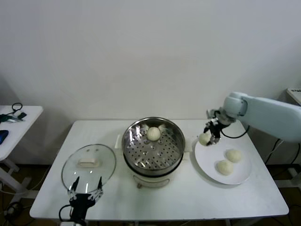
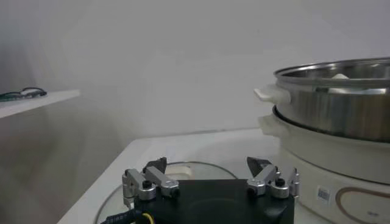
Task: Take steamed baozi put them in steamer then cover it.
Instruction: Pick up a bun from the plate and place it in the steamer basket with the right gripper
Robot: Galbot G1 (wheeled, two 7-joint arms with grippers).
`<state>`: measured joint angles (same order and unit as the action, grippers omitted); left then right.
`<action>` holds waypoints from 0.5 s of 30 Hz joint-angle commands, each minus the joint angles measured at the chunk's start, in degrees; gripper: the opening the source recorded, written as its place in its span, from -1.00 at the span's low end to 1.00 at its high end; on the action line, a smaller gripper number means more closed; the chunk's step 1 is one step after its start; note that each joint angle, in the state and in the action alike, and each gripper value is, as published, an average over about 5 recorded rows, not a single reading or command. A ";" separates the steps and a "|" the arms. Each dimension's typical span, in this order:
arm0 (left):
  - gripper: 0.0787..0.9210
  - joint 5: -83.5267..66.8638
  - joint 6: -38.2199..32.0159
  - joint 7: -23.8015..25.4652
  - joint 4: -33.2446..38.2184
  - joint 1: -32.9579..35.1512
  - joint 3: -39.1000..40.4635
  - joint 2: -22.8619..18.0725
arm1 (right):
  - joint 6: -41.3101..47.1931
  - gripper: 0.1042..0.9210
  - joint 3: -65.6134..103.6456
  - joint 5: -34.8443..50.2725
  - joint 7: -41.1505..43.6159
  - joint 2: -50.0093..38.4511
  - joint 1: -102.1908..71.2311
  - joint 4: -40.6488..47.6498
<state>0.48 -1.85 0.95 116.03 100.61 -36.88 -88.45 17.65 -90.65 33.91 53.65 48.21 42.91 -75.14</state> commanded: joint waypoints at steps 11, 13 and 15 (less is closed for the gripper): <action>0.77 -0.63 0.43 0.08 1.08 0.05 -0.25 1.04 | 12.67 0.39 1.75 23.51 -10.67 26.49 6.62 -6.38; 0.77 -0.73 0.47 0.09 1.25 0.08 -0.47 1.13 | 12.77 0.39 1.83 22.44 -11.00 29.15 4.35 -3.90; 0.77 -0.85 0.50 0.09 1.40 0.12 -0.68 1.17 | 12.81 0.39 1.73 21.04 -11.20 31.50 2.08 -1.40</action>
<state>-0.45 -1.32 1.02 117.47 100.74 -37.67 -87.35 26.96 -90.17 51.15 45.83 65.95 49.47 -80.60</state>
